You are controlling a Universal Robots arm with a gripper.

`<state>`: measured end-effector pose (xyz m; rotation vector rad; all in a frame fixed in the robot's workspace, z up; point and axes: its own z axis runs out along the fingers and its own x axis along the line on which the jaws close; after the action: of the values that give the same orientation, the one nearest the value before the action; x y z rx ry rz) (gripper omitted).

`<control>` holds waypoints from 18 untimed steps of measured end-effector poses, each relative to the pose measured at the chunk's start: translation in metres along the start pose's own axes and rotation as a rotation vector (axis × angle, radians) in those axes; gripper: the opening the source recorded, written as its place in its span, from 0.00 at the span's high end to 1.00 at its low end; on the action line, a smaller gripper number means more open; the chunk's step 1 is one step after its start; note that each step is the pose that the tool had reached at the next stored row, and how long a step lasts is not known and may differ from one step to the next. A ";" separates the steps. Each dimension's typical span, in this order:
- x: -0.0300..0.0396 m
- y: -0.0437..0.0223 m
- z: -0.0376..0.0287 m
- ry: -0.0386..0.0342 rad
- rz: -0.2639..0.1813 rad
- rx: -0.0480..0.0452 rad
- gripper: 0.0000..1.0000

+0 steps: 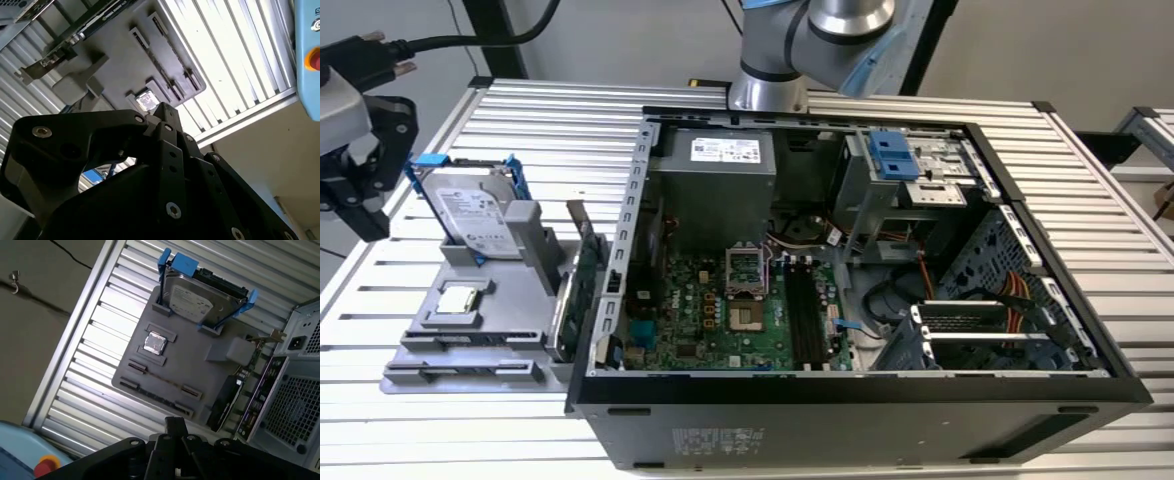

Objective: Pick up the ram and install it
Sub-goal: 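Pick up the ram and move it above insertion slot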

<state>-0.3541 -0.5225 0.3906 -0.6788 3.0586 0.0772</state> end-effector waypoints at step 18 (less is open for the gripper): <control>-0.0006 0.0012 0.0001 0.0117 -0.245 -0.0038 1.00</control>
<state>-0.3541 -0.5211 0.3906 -1.0498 2.9585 0.0771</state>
